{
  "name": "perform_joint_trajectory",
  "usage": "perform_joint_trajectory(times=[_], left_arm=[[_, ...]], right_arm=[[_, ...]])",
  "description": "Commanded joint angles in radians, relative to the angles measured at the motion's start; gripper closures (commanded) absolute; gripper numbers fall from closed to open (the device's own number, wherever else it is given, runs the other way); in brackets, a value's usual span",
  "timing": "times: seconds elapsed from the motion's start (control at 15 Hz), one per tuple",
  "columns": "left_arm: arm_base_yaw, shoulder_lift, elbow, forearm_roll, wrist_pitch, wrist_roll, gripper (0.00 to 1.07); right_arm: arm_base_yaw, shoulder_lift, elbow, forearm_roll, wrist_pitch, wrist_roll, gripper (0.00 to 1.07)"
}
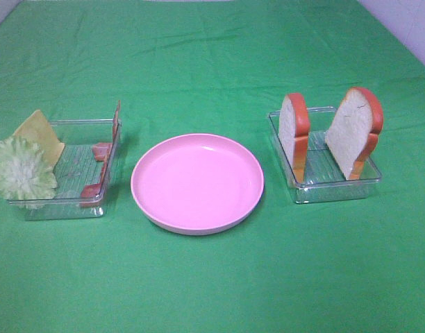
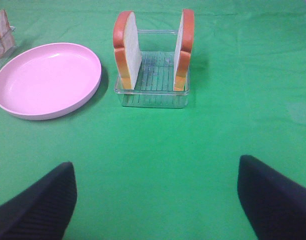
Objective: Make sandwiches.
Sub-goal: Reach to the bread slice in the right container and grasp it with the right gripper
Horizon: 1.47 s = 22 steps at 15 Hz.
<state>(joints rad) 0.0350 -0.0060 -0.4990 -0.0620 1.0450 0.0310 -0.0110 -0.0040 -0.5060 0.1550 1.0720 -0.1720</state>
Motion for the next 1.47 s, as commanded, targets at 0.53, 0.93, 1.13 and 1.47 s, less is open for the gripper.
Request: perform_joint_trajectory(times=[0.53,0.93,1.13,1.47], left_arm=[[-0.003,-0.017,0.003,0.003,-0.013,-0.005,0.25],[-0.003,-0.017,0.003,0.003,-0.013,-0.005,0.25],[-0.003,-0.017,0.003,0.003,-0.013,-0.005,0.25],[-0.003,-0.017,0.003,0.003,-0.013,-0.005,0.25]], right_arm=[[-0.006,-0.015,0.003,0.002,-0.013,-0.007,0.28],[-0.006,-0.015,0.003,0.002,-0.013,-0.007,0.28],[-0.006,-0.015,0.003,0.002,-0.013,-0.007,0.28],[-0.006,-0.015,0.003,0.002,-0.013,-0.007,0.28]])
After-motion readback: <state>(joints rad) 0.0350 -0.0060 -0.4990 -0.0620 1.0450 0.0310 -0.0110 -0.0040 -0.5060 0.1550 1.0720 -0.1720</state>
